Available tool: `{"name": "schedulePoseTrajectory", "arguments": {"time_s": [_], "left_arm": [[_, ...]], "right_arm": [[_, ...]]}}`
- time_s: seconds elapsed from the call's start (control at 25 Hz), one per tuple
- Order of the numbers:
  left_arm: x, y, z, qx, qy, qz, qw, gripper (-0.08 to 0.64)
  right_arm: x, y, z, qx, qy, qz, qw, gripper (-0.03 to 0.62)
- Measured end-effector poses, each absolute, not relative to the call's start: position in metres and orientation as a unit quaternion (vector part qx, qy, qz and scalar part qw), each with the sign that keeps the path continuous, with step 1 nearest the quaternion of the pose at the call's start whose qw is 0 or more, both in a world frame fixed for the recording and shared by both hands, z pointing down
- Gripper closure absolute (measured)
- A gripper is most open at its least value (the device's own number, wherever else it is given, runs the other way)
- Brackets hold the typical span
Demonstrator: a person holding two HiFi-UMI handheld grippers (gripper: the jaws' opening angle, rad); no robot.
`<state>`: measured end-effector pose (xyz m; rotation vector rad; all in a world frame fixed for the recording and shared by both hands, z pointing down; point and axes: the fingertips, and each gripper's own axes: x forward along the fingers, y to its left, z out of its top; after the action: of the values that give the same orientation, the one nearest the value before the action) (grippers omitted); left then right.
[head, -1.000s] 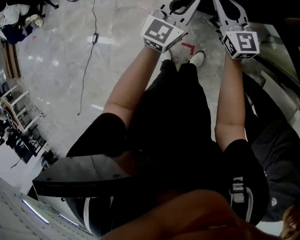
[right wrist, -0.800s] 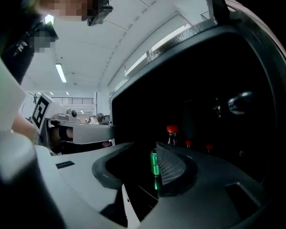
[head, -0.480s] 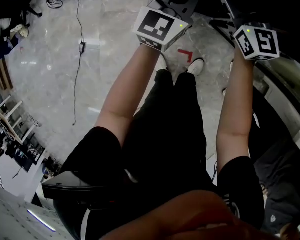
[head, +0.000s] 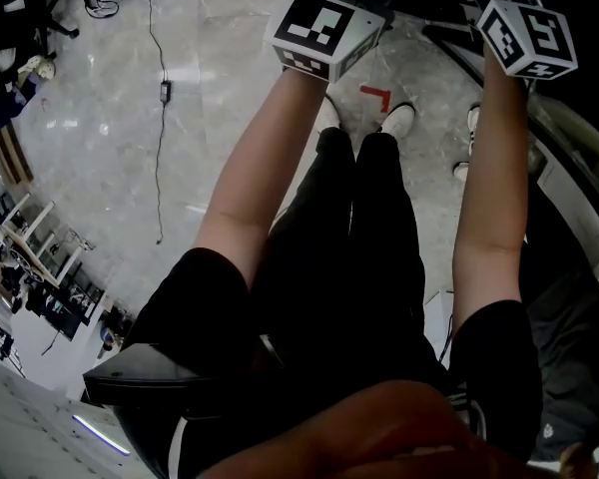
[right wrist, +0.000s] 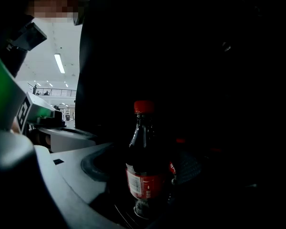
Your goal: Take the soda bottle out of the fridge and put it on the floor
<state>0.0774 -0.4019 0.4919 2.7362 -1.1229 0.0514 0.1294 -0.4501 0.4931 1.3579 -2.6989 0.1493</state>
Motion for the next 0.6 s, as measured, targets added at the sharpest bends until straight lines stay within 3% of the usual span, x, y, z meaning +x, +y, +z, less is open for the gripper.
{"name": "schedulePoseTrajectory", "arguments": {"time_s": [0.6], "left_arm": [[0.066, -0.380, 0.486, 0.924, -0.372, 0.004, 0.091, 0.563]], "right_arm": [[0.122, -0.427, 0.487, 0.440, -0.895, 0.010, 0.073, 0.284]]}}
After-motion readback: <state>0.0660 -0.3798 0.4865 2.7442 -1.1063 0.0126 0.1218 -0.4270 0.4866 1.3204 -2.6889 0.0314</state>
